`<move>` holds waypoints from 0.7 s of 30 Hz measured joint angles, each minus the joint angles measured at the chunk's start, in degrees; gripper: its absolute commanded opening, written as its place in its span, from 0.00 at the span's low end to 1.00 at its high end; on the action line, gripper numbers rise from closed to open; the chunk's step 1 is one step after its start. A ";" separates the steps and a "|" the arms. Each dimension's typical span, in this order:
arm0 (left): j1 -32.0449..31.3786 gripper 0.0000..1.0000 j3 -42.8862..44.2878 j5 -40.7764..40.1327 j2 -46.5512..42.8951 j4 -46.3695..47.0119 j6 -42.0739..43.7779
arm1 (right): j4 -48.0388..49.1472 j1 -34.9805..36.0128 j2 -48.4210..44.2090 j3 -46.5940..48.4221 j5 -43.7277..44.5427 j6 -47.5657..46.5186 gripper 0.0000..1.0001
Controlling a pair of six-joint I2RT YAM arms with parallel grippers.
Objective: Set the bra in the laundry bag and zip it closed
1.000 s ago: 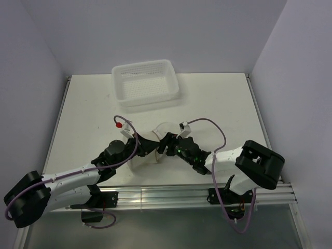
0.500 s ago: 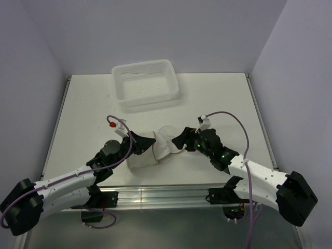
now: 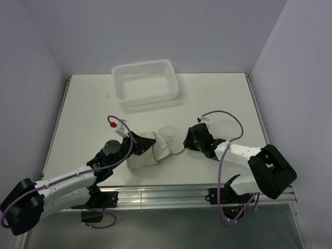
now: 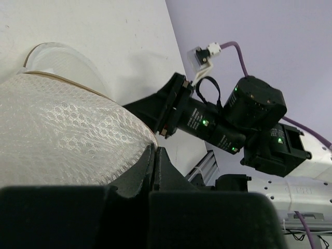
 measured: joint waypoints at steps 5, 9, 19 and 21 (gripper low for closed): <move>0.00 0.00 -0.96 0.13 0.24 0.50 0.00 | 2.38 -0.13 5.09 3.41 0.20 0.00 0.48; 0.00 0.00 -1.22 0.26 0.39 1.01 0.00 | 3.34 -0.13 7.30 4.63 0.48 0.00 0.31; 0.00 0.00 -1.27 0.42 0.52 1.62 0.02 | 4.28 0.42 10.84 7.10 1.44 0.15 0.00; 0.00 0.00 -1.27 0.44 0.59 1.64 0.07 | 4.20 0.42 8.90 5.84 1.84 0.20 0.00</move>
